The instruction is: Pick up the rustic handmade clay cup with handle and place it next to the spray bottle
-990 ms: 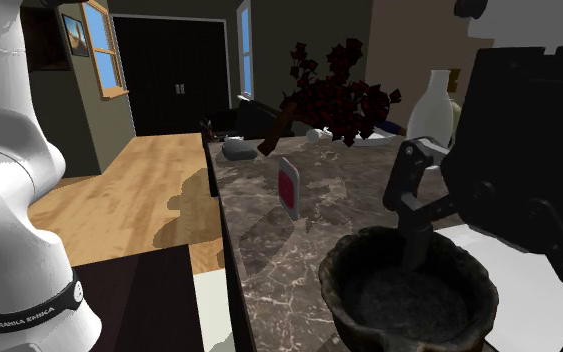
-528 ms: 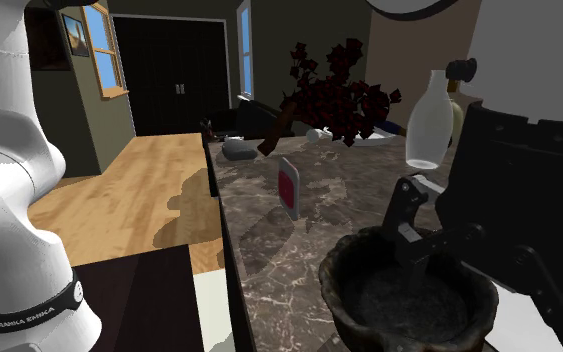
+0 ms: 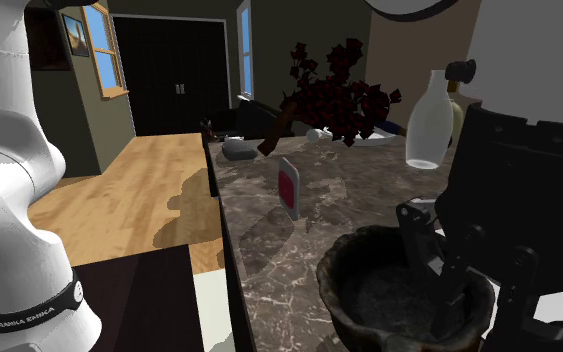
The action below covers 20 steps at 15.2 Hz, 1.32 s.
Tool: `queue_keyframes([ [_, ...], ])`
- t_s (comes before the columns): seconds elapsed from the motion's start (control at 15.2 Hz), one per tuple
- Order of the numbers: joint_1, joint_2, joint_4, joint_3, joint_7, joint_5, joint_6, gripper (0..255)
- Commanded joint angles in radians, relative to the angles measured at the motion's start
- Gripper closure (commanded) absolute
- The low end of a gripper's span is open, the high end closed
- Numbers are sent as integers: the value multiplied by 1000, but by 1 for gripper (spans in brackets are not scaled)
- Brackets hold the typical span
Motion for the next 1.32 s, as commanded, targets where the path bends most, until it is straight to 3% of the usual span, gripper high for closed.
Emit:
queue_keyframes([
  [0.0, 0, 0, 0, 0, 0, 0, 0, 255],
  [0.4, 0, 0, 0, 0, 0, 0, 0, 255],
  [1.25, -6, -14, 159, -7, 15, -14, -170, 255],
])
